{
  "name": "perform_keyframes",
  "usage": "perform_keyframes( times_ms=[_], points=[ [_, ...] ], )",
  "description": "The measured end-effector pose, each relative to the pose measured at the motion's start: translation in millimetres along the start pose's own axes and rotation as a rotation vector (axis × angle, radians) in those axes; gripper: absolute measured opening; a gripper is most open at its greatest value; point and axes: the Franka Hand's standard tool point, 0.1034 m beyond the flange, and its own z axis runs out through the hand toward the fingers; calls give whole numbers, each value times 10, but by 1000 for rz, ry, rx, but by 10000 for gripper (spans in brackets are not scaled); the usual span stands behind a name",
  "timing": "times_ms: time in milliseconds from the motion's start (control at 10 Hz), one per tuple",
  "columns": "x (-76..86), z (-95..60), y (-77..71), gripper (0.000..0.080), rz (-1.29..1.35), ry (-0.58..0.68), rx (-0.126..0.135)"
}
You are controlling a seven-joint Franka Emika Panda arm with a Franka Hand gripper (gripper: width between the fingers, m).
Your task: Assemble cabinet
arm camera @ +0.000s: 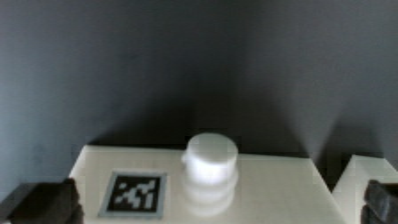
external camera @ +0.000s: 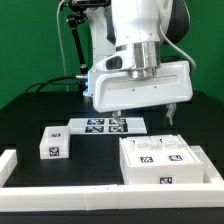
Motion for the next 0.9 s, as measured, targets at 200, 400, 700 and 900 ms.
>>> perform_keyframes(
  times_ms=[200, 400, 700, 900],
  points=[
    [-63, 171, -9, 797, -8, 12, 3],
    [-105, 313, 13, 797, -24, 25, 3],
    [-66, 430, 60, 797, -30, 32, 3],
    [-16, 445, 71, 797, -31, 39, 3]
  ],
)
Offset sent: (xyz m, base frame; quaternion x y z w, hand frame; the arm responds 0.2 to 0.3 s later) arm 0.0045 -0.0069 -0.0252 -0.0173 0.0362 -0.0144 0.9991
